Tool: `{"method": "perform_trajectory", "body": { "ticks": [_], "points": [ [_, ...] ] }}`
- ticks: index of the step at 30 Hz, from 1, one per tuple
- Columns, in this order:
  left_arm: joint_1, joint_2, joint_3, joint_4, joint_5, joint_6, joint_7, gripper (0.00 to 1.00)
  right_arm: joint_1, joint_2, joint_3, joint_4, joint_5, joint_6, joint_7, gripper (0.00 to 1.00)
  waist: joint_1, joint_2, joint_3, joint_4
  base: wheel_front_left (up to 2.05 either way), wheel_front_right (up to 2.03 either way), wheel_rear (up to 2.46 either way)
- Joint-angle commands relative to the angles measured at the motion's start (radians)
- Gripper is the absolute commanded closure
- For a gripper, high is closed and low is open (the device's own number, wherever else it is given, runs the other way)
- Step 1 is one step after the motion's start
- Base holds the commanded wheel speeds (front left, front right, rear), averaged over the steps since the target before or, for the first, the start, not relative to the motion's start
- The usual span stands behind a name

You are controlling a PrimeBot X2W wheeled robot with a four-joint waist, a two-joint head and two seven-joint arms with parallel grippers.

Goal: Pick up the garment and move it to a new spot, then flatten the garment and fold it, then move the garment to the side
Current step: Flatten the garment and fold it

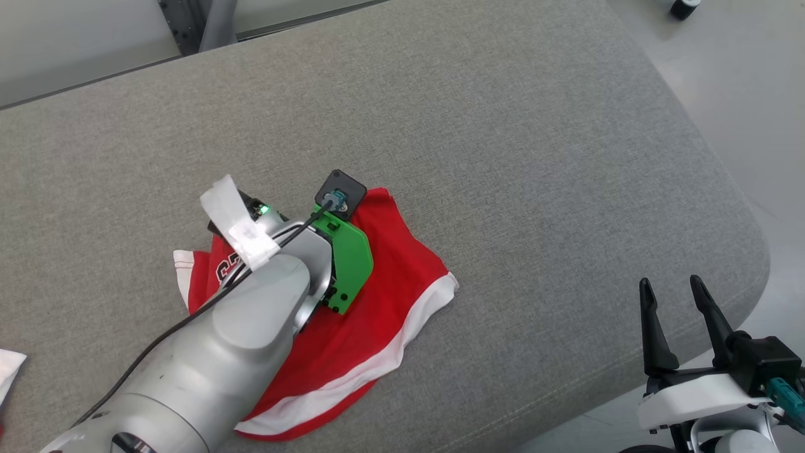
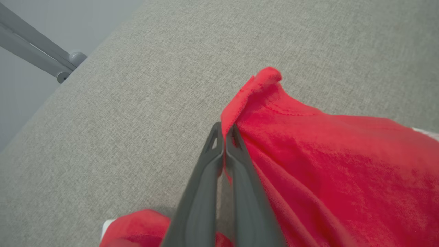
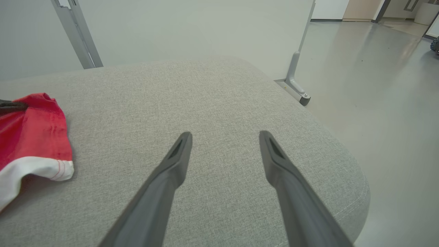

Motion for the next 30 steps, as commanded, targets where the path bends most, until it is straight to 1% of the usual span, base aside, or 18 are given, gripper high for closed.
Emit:
{"method": "perform_trajectory", "body": {
  "ticks": [1,2,3,6,9,12,13,17,21,23,26,30],
  "points": [
    [-0.011,-0.009,0.015,0.007,-0.023,0.004,-0.018,0.85,-0.001,-0.005,-0.004,0.003,-0.002,0.000,-0.007,0.00,-0.0001,-0.0001,0.000,0.002,0.00,0.00,0.00],
    [-0.007,-0.016,0.024,0.015,-0.027,0.006,-0.035,0.52,0.000,-0.005,-0.005,0.002,-0.003,0.000,-0.007,0.00,-0.0001,-0.0001,0.000,0.005,0.00,0.00,0.00],
    [-0.006,-0.021,0.030,0.022,-0.035,0.007,-0.047,0.00,0.003,-0.006,-0.008,0.001,-0.004,0.000,-0.007,0.00,-0.0001,-0.0001,0.000,0.009,0.00,0.00,0.00],
    [-0.005,-0.040,0.077,0.016,-0.082,0.009,-0.106,0.00,0.009,-0.008,-0.015,-0.001,-0.009,0.000,-0.007,0.00,-0.0001,-0.0001,-0.006,0.027,0.00,0.00,0.00],
    [-0.007,-0.058,0.143,-0.028,-0.139,0.020,-0.198,0.00,0.018,-0.013,-0.020,-0.006,-0.015,0.000,-0.007,0.00,-0.0001,-0.0001,-0.019,0.050,0.00,0.00,0.00],
    [-0.003,-0.060,0.185,-0.101,-0.157,0.033,-0.305,0.00,0.026,-0.016,-0.025,-0.022,-0.024,0.000,-0.007,0.00,-0.0001,-0.0001,-0.041,0.078,0.00,0.00,0.00],
    [0.010,-0.050,0.197,-0.126,-0.160,0.037,-0.328,0.00,0.029,-0.016,-0.028,-0.028,-0.026,0.000,-0.007,0.00,-0.0001,-0.0001,-0.050,0.088,0.00,0.00,0.00],
    [0.099,0.020,0.219,-0.262,-0.142,0.068,-0.379,0.00,0.042,-0.024,-0.040,-0.060,-0.037,0.000,-0.007,0.00,-0.0001,-0.0001,-0.093,0.132,0.00,0.00,0.00],
    [0.251,0.122,0.238,-0.427,-0.117,0.110,-0.395,0.00,0.060,-0.034,-0.045,-0.092,-0.046,0.000,-0.007,0.00,-0.0001,-0.0001,-0.134,0.177,0.00,0.00,0.00],
    [0.345,0.175,0.259,-0.509,-0.121,0.123,-0.399,0.00,0.071,-0.039,-0.048,-0.104,-0.051,0.000,-0.007,0.00,-0.0001,-0.0001,-0.151,0.198,0.00,0.00,0.00],
    [0.480,0.254,0.293,-0.625,-0.073,0.132,-0.398,0.00,0.081,-0.041,-0.058,-0.114,-0.051,0.000,-0.006,0.00,-0.0001,-0.0001,-0.168,0.231,0.00,0.00,0.00],
    [0.651,0.300,0.373,-0.735,-0.035,0.115,-0.399,0.00,0.098,-0.053,-0.075,-0.108,-0.055,0.000,-0.006,0.00,-0.0001,-0.0001,-0.180,0.269,0.00,0.00,0.00]
  ]
}}
